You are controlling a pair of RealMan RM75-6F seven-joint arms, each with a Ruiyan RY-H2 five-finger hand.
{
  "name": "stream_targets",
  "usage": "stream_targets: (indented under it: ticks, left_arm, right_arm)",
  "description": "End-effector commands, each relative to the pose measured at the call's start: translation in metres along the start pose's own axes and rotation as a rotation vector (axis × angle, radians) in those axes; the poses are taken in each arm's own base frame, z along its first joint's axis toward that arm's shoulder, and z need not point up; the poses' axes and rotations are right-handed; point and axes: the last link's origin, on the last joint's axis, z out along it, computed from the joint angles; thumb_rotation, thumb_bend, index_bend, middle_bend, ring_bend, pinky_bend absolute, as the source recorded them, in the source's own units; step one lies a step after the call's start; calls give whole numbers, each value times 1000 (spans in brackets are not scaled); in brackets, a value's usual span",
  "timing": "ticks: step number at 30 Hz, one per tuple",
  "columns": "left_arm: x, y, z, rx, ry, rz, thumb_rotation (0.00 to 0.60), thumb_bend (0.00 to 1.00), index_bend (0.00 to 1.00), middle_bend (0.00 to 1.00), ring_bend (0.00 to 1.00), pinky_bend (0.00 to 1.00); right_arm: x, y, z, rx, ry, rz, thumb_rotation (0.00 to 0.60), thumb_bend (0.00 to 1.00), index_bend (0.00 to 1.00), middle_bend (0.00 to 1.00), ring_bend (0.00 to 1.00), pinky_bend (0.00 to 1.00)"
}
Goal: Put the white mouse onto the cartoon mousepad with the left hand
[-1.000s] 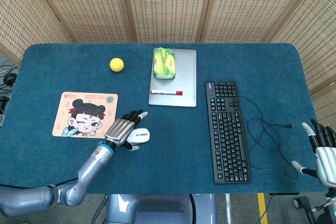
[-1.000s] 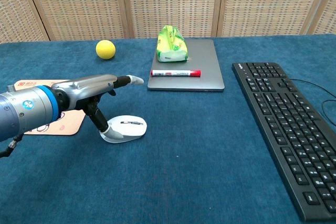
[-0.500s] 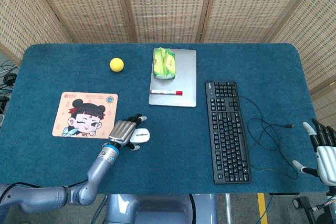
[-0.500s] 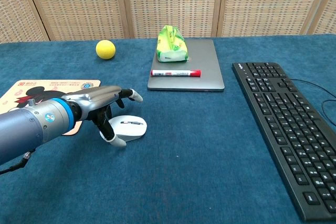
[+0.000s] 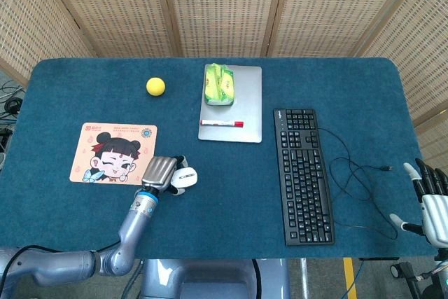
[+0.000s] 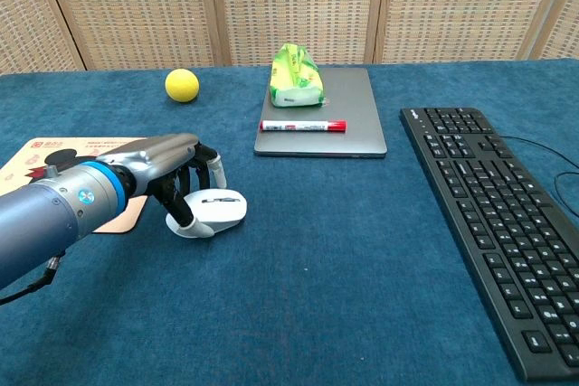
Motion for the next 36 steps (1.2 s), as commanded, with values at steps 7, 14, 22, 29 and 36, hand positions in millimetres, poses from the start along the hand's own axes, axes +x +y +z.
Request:
stream_targets:
  ticks: [7,14,22,29,36]
  left_arm:
    - [42,-36,8,170,94,-181,600,94,391,475,497,567]
    - [53,-93,18,470,133,-368,600,145,393,479,498,569]
    - [51,-125,23,713,106,-393,600,167,395,482,500,571]
    - [49,-137,26,799,73,-385,600,177,395,482,500,571]
    - [48,-141,26,836,69,-374,600,167,394,470,495,569]
  right_arm:
    - [1,-1,-1,2,0,4,600,0,0,0,0,0]
    - [0,-2,-1,11,-6,5,600,0,0,0,0,0]
    - [-1,-3,-1,13,-12,5,600,0,0,0,0,0]
    - [-1,-2,0,7,-13,8,600,0,0,0,0,0]
    - [-1,-3,0,10,-17,8,600,0,0,0,0,0]
